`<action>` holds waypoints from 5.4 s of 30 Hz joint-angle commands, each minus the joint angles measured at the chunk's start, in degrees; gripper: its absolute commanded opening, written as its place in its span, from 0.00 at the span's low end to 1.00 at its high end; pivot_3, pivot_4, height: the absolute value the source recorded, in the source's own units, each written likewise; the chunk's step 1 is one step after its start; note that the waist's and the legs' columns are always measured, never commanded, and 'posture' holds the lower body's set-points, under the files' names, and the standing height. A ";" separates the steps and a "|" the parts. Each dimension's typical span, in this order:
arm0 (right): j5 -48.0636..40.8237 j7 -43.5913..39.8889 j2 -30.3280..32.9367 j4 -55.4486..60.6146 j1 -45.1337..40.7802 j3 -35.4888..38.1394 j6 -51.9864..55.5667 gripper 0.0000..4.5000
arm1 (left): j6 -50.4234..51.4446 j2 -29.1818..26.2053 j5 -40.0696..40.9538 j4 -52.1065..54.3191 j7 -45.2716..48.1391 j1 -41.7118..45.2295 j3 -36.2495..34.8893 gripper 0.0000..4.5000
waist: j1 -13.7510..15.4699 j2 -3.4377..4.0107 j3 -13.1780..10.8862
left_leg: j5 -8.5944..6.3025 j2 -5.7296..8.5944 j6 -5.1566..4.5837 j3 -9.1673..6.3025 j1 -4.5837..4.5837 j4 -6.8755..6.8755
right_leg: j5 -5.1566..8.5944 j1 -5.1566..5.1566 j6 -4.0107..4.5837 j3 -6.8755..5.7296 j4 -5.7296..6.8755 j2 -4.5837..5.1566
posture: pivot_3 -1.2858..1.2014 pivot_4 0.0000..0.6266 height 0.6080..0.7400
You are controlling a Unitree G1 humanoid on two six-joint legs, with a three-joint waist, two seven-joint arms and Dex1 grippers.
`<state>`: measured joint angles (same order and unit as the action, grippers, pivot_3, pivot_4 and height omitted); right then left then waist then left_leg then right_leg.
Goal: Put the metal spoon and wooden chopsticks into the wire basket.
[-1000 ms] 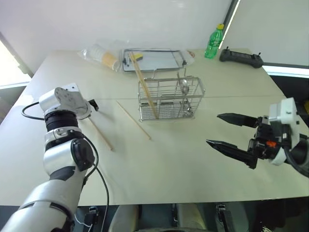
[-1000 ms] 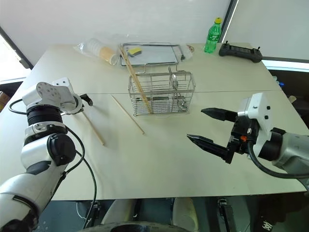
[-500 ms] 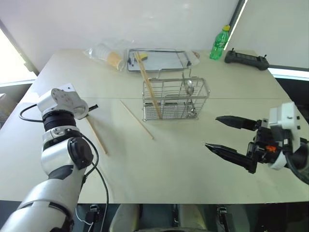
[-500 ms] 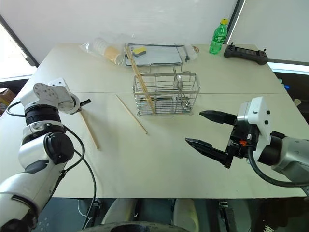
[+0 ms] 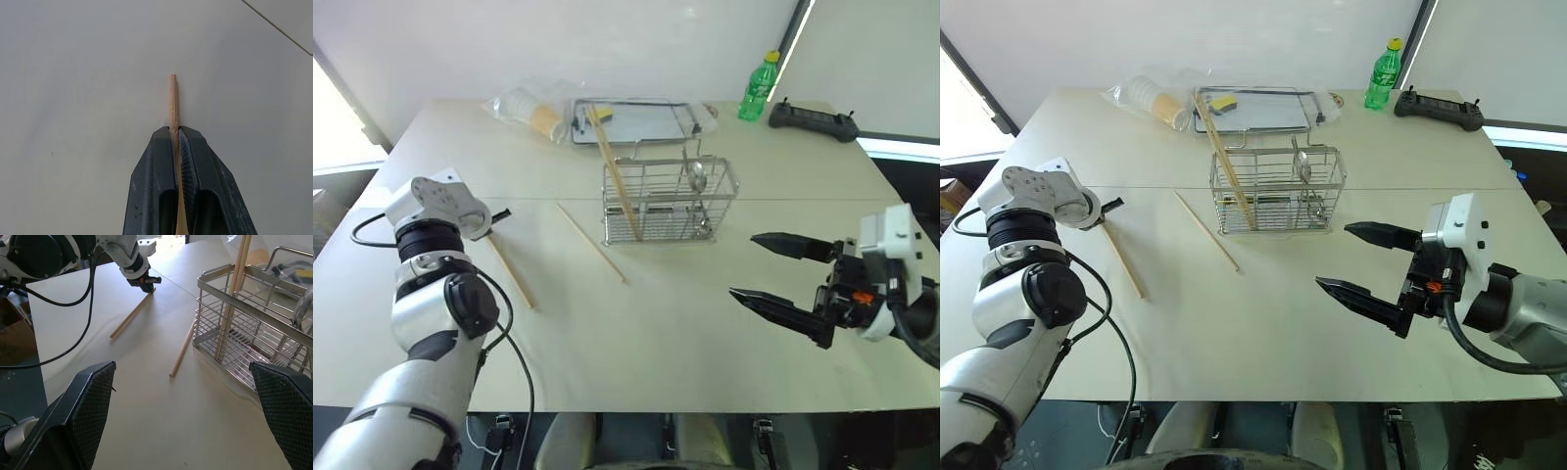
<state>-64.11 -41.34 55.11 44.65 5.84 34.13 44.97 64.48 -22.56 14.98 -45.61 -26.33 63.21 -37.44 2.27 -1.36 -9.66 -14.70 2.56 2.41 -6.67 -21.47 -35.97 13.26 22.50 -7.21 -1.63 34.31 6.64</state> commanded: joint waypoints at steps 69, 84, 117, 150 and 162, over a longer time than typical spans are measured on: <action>-2.64 5.21 -0.65 1.19 2.73 2.09 -1.68 1.00 | -25.56 -2.25 11.80 16.92 20.63 8.30 14.83 0.99 | 0.20 -0.21 -0.15 | -0.07 -0.03 -0.19 0.00 0.00 -0.06 | -0.02 -0.14 0.03 -0.02 -0.16 -0.11 | 0.52 0.24 0.76; -1.43 8.85 -3.41 3.34 1.15 -4.08 -3.88 1.00 | -2.39 11.54 7.74 7.34 -7.07 7.30 7.39 0.99 | 0.05 -0.37 -0.23 | -0.07 0.00 -0.14 0.00 -0.08 -0.03 | -0.08 -0.02 0.01 0.00 -0.16 -0.06 | 0.52 0.24 0.76; 0.94 12.52 -6.73 6.59 4.35 -6.39 -8.02 1.00 | -20.37 18.15 6.25 -14.81 -16.83 11.54 3.55 0.99 | 0.12 -0.30 -0.19 | -0.07 0.06 -0.11 0.07 0.04 -0.12 | -0.07 -0.18 -0.09 -0.01 -0.15 0.02 | 0.52 0.24 0.76; -1.37 14.37 -4.90 6.10 3.12 -4.61 -7.13 1.00 | -31.20 3.59 6.53 -19.82 -11.05 14.43 4.23 0.01 | -0.39 -0.27 -0.18 | -0.05 0.03 -0.08 0.11 0.00 -0.02 | -0.10 -0.03 -0.14 -0.01 -0.12 0.00 | 0.52 0.24 0.76; -3.69 14.64 -3.03 4.31 1.24 -4.83 -6.55 1.00 | -52.32 -0.91 11.92 -3.57 49.36 23.18 13.50 0.01 | 1.60 -0.54 -0.28 | -0.03 0.12 -0.04 0.06 -0.37 -0.17 | -0.26 -0.03 0.11 -0.09 -0.43 0.16 | 0.52 0.24 0.76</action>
<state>-66.59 -27.04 51.36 48.61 7.79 28.49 38.62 10.07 -24.86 22.51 -56.39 12.78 84.54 -25.53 3.87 -1.90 -9.93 -14.74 2.66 2.37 -6.62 -21.89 -36.14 13.00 22.49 -7.10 -1.71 33.82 6.82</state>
